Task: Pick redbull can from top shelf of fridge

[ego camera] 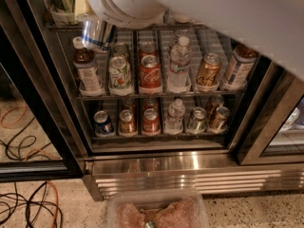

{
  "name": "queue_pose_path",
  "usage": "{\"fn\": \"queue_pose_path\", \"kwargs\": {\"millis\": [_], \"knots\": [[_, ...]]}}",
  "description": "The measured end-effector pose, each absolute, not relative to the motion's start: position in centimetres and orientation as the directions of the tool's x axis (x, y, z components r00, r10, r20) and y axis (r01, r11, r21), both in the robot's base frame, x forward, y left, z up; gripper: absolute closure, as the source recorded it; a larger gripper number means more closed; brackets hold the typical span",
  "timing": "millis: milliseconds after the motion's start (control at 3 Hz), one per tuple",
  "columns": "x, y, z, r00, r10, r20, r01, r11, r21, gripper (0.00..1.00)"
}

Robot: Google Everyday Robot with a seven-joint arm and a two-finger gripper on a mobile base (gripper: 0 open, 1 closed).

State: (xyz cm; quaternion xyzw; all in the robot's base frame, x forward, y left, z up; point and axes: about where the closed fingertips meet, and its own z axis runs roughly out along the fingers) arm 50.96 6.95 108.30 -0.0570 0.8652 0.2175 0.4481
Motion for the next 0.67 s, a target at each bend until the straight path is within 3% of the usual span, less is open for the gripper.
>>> {"fn": "queue_pose_path", "kwargs": {"millis": [667], "knots": [[50.46,7.14,108.91,-0.583,0.095,-0.807,-0.299,0.899,0.321,1.0]]}}
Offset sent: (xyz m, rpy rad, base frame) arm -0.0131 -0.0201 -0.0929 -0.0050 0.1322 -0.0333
